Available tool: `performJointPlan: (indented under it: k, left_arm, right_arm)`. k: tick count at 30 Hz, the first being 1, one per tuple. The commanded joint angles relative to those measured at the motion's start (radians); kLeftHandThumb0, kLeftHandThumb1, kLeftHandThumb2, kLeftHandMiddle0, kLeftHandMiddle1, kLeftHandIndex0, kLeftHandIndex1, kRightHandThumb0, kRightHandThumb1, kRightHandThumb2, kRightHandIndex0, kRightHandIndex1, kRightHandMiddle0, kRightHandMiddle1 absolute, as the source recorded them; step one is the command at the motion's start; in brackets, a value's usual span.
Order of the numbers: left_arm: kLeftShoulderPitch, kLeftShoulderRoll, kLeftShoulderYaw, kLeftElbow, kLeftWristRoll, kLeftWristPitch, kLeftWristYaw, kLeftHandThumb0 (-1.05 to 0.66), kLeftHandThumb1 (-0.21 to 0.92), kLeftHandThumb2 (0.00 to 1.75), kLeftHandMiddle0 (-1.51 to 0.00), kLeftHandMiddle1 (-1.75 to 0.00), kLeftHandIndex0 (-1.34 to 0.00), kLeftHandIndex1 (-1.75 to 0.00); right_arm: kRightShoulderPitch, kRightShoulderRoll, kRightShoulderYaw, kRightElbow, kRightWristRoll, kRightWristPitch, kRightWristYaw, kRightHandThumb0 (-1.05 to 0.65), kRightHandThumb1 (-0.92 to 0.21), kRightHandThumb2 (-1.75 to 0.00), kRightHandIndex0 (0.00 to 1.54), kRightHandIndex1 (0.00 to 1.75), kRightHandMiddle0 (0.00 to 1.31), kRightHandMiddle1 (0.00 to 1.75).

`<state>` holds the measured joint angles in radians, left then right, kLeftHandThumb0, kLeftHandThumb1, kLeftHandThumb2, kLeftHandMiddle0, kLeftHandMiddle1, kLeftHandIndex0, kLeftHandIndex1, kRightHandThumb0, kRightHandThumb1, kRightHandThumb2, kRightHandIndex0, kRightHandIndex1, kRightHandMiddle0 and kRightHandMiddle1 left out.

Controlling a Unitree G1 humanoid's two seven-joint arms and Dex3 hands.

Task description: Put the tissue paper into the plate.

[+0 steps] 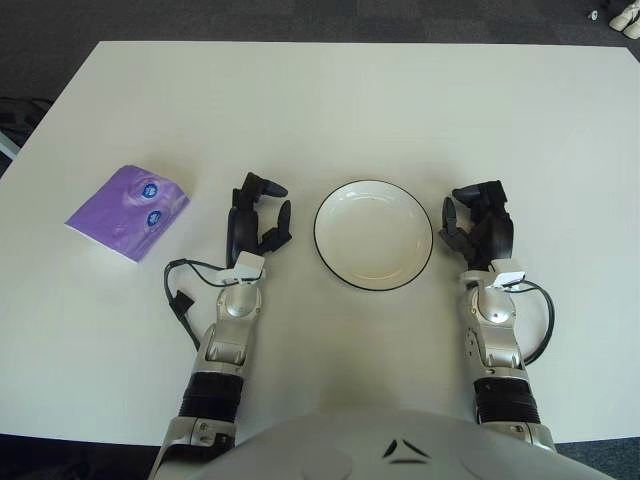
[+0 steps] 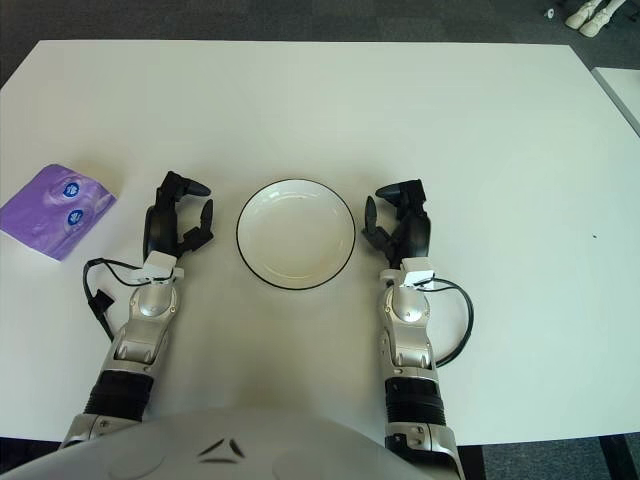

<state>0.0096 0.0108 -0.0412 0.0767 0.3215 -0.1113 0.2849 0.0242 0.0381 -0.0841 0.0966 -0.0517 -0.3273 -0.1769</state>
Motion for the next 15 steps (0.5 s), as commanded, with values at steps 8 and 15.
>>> performJointPlan:
  k: [8, 15]
  left_arm:
    - [0.037, 0.005, -0.008, -0.022, 0.059, -0.068, 0.075, -0.37, 0.76, 0.75, -0.68, -1.25, -0.28, -1.75]
    - [0.029, 0.042, -0.024, 0.007, 0.286, -0.155, 0.310, -0.36, 0.83, 0.66, -0.63, -1.32, -0.25, -1.75]
  right_arm:
    - [0.057, 0.015, 0.002, 0.077, 0.011, 0.054, 0.007, -0.38, -0.70, -0.83, 0.61, 1.24, 0.32, 1.75]
    - [0.051, 0.017, -0.002, 0.079, 0.007, 0.069, -0.002, -0.38, -0.68, -0.87, 0.61, 1.24, 0.34, 1.75]
